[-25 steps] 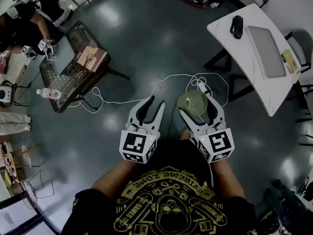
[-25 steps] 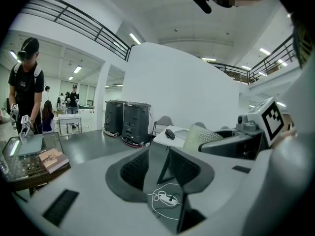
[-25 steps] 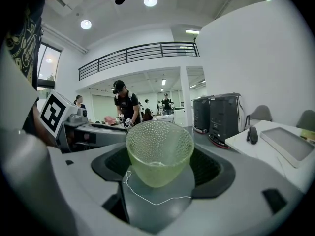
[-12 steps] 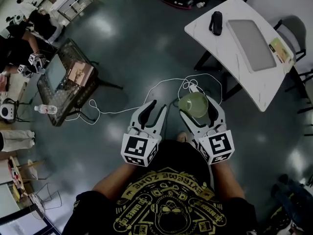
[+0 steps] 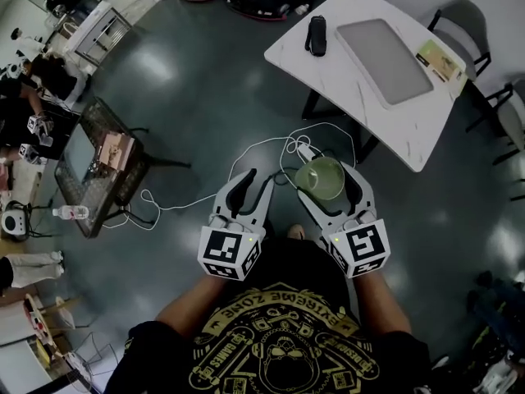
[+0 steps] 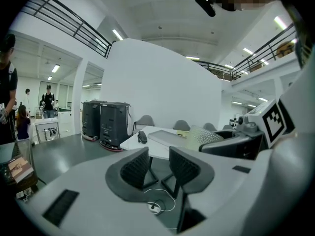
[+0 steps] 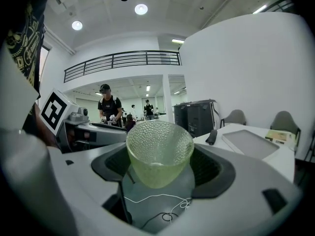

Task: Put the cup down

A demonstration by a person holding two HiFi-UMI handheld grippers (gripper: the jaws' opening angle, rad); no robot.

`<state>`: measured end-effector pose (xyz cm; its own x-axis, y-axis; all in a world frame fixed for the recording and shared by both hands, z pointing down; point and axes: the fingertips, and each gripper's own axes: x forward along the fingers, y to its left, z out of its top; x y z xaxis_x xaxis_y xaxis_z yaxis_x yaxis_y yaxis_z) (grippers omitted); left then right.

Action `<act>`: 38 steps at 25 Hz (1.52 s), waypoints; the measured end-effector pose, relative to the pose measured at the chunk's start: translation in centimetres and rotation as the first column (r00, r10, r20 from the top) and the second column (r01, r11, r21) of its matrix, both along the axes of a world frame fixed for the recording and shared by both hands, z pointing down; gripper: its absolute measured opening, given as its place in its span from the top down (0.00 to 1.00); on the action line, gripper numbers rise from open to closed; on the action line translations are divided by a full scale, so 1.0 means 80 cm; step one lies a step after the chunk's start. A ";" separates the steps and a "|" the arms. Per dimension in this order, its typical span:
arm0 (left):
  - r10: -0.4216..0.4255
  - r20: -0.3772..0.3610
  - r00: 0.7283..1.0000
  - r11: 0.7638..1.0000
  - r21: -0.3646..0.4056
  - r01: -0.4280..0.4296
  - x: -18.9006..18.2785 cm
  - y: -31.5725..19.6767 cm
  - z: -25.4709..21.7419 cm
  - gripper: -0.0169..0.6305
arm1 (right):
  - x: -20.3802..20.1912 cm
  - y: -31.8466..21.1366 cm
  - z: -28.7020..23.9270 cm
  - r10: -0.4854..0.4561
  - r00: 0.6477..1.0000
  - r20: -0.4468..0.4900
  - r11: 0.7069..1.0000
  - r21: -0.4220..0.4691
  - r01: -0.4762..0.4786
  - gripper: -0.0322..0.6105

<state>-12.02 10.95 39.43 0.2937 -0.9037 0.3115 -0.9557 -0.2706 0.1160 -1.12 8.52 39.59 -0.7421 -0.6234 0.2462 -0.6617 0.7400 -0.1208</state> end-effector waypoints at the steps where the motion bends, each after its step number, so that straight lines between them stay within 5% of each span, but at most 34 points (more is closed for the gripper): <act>1: 0.011 0.002 1.000 1.000 0.001 -0.011 0.007 -0.003 -0.001 0.75 | 0.009 -0.003 -0.001 0.012 1.000 -0.002 1.000 0.001 -0.012 0.36; 20: 0.203 -0.035 0.979 0.979 0.011 -0.203 0.074 -0.105 0.014 0.75 | 0.066 -0.071 0.007 0.191 0.980 -0.053 0.981 -0.012 -0.192 0.36; 38: 0.374 -0.063 0.925 0.927 -0.005 -0.375 0.098 -0.278 0.043 0.76 | 0.094 -0.217 0.023 0.385 0.909 -0.158 0.917 -0.047 -0.397 0.36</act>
